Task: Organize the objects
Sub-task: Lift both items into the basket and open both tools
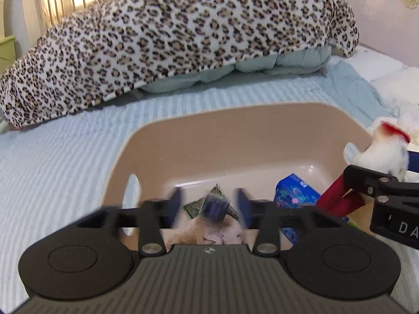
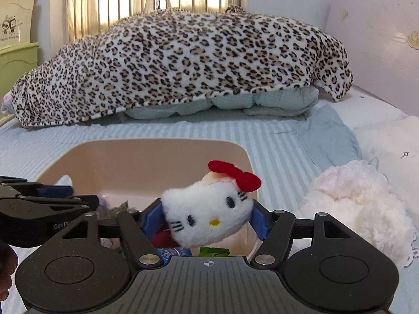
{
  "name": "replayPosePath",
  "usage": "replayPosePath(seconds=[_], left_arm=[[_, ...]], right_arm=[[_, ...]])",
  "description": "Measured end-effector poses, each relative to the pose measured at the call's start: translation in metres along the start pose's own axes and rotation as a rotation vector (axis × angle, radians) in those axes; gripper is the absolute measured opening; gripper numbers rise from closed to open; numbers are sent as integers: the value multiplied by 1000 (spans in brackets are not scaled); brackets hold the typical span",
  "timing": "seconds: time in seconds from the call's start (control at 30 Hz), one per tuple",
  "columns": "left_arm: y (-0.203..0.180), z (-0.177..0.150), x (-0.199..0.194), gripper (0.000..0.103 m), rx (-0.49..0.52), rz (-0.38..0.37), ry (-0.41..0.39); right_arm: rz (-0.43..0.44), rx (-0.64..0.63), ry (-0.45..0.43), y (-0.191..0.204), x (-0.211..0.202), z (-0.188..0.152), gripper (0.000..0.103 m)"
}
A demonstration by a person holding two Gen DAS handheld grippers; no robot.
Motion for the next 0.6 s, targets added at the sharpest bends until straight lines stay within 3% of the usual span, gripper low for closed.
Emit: replayPosePath(seconds=[0.03,0.2,0.6], left_arm=[[1,0,-6,76,-1,0,-17],[7,-1,-26,76,34,1,-43],[39,-23,-57,81,57,-15,3]], right_arm=[[5,3,-10,-1,-4,2,77],[34,33,-44,-6,-28,9,97],[124,-53,50,19,-48,-5,102]])
Point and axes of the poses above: each gripper's, at about its wrist camera, not at the fingertips, and x roughly the way its jaws point, y to its left, z to its top, the point moved 2 cm from there along x, roughly the way its jaws point, and after that the axes turned 2 degrees about -x, right-handed, at the moved point
